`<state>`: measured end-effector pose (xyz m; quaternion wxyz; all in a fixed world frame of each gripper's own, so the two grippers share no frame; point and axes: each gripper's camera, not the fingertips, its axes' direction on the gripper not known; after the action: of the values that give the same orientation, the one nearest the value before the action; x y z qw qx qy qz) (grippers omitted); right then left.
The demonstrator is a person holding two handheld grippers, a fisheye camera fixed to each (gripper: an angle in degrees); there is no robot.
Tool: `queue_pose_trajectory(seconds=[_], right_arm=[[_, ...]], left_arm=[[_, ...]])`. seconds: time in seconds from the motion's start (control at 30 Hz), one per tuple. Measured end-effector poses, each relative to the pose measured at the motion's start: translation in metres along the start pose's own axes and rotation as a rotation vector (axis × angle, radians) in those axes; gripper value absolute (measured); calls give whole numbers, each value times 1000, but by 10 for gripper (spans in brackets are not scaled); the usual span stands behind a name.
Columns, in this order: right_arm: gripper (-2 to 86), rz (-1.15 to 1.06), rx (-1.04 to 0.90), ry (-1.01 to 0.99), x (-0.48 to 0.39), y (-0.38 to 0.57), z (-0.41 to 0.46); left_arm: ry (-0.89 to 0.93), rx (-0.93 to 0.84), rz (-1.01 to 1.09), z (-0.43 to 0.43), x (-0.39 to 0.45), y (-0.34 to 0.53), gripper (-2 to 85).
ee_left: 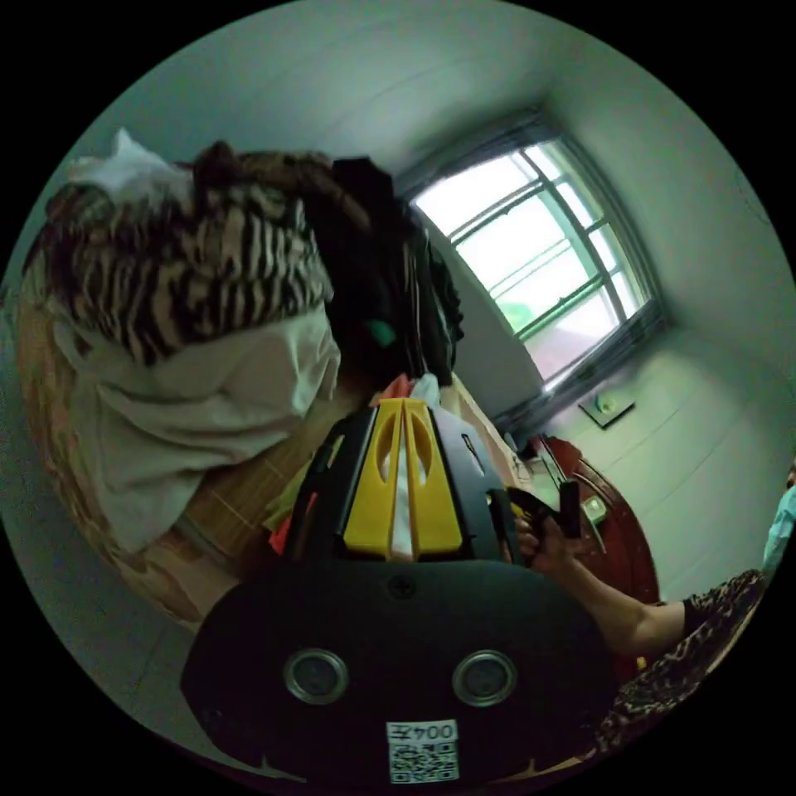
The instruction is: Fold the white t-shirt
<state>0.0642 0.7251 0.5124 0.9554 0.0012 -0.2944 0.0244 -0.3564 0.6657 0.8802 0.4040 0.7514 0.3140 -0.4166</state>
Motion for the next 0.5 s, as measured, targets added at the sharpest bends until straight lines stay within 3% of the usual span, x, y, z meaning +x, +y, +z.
queue_pose_trajectory(seconds=[0.13, 0.3, 0.5], right_arm=[[130, -116, 21, -7, -37, 44, -16], [162, -334, -42, 92, -107, 106, 7], [170, -553, -58, 233, -153, 145, 37]], left_arm=[[-114, -129, 224, 24, 55, -31, 1], [-250, -455, 507, 148, 131, -48, 1], [-262, -509, 490, 245, 135, -59, 1]])
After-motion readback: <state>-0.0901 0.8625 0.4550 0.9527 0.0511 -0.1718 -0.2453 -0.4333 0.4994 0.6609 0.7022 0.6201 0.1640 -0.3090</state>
